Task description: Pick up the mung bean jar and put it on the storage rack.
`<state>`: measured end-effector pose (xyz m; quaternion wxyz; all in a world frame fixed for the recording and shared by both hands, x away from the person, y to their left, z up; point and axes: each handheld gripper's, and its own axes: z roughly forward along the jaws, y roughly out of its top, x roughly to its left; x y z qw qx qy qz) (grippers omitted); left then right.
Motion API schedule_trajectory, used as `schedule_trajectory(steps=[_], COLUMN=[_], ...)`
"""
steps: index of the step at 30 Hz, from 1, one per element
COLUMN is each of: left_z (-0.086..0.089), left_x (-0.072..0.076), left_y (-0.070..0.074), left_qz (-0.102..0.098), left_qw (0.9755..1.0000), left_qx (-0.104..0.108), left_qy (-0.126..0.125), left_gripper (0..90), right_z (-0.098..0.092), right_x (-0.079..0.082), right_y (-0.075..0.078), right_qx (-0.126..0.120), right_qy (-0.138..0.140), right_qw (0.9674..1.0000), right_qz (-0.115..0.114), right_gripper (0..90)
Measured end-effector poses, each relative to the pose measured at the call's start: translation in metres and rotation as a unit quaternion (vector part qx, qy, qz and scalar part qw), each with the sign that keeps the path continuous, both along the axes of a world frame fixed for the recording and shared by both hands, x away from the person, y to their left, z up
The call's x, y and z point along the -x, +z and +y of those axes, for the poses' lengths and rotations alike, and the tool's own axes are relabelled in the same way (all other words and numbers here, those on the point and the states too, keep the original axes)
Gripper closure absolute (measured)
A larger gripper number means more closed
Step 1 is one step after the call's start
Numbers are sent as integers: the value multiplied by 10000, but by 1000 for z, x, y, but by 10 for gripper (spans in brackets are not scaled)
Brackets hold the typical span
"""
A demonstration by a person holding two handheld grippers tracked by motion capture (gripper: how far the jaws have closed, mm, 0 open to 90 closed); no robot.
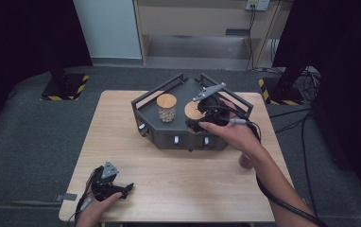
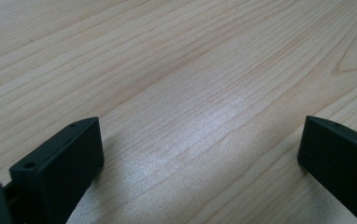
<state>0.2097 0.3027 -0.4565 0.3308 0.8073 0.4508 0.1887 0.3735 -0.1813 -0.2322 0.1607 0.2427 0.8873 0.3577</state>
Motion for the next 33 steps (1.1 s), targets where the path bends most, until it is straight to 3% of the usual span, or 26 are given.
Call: schedule_trajectory(steps=[19, 33], left_z=[0, 0], left_x=[0, 0], left_y=[0, 0], left_qz=[-4, 0], left_qw=[10000, 10000], left_qx=[3, -1], left_qy=[2, 0], left_gripper=[0, 0], right_z=[10, 10], right_x=[-36, -51], right_y=[-11, -21], right_qx=[19, 10], right_qy=[-289, -420], right_qw=[9995, 9989], right_qz=[140, 196], right_gripper=[255, 255])
